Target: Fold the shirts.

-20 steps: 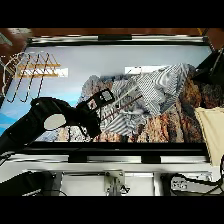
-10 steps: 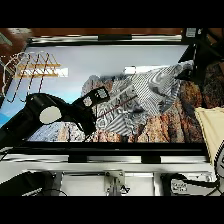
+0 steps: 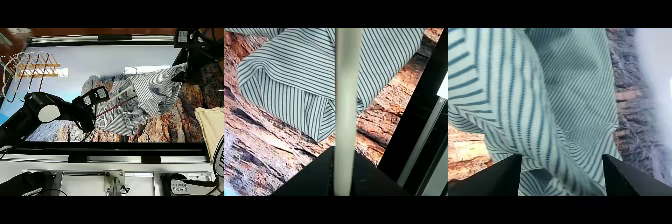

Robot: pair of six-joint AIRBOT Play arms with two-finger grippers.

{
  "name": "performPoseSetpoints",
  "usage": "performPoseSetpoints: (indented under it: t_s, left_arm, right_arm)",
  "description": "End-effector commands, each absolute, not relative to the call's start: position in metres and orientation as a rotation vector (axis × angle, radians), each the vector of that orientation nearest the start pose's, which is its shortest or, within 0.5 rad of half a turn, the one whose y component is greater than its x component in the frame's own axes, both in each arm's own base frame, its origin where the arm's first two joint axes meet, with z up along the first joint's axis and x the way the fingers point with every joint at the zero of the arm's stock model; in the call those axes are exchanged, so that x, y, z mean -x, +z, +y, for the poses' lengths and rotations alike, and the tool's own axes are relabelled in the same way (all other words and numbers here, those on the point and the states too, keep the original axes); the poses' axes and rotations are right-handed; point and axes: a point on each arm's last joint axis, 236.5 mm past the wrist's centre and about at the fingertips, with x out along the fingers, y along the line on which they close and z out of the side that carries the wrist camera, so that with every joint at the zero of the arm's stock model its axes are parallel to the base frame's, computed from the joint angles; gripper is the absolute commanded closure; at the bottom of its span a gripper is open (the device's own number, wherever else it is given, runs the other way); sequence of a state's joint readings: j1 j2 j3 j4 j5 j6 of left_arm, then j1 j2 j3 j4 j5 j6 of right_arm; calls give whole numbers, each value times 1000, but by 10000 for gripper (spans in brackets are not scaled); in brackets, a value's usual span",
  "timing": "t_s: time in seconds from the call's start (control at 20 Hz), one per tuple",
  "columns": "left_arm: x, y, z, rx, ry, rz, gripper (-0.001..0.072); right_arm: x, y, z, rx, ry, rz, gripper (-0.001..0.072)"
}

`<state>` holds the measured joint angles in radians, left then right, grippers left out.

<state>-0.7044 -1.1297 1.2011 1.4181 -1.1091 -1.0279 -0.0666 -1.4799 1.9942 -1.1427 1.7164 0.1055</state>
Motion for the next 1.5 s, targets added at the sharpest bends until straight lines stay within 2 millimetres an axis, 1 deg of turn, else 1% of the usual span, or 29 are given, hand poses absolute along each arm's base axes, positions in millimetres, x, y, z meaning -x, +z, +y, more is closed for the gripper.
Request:
performPoseSetpoints:
  t_s: [0.0,0.1,0.15,0.2,0.25,0.4,0.45,0.5,0.55,0.7,0.75,0.85,0.9,0.95,1.0,1.1,1.15,1.2,1.3,1.35,1.4,1.45]
  left_arm:
    - [-294,92,-270,-705,-972,807,658]
    - [-304,94,-263,-714,-957,792,658]
    - [-305,94,-261,-725,-964,788,658]
    - [-306,94,-261,-723,-965,785,658]
    - [-306,94,-260,-724,-965,785,658]
    - [-314,99,-265,-734,-961,734,658]
    - [-320,103,-266,-728,-950,705,658]
    - [-326,107,-267,-728,-940,676,658]
    - [-333,112,-267,-731,-924,645,657]
    - [-364,128,-256,-691,-840,565,650]
    - [-374,132,-249,-683,-809,547,599]
    - [-392,136,-227,-695,-740,535,293]
    - [-398,135,-216,-708,-710,541,174]
    - [-404,136,-205,-723,-683,545,151]
    - [-409,138,-194,-739,-655,546,151]
    - [-420,152,-179,-753,-604,527,149]
    - [-425,162,-173,-751,-583,509,98]
    - [-430,176,-168,-742,-560,487,18]
    - [-439,206,-155,-703,-505,442,19]
    - [-443,222,-146,-624,-458,433,19]
    - [-448,240,-131,-523,-394,427,21]
    - [-451,254,-114,-429,-334,423,39]
  right_arm:
    - [-400,182,72,1019,1152,747,103]
    - [-397,168,75,1009,1177,780,103]
    - [-397,161,76,1008,1182,793,103]
    - [-398,156,77,1007,1183,799,129]
    - [-399,154,77,1015,1178,808,261]
    - [-402,152,75,1031,1162,813,273]
    - [-401,153,75,1021,1156,820,396]
    - [-400,152,75,1003,1149,833,539]
    - [-398,152,75,998,1155,841,633]
    - [-393,152,78,969,1168,858,634]
    - [-392,153,78,942,1149,872,635]
    - [-392,155,77,929,1135,878,635]
    - [-391,157,78,930,1130,874,636]
    - [-390,159,78,930,1127,870,636]
    - [-389,161,78,924,1120,870,636]
    - [-387,167,78,924,1108,863,636]
    - [-385,170,78,927,1103,857,637]
    - [-384,173,78,929,1097,851,637]
    - [-381,180,78,922,1078,846,637]
    - [-379,183,78,921,1070,841,637]
    - [-377,187,78,918,1060,837,637]
    - [-375,191,78,911,1048,835,637]
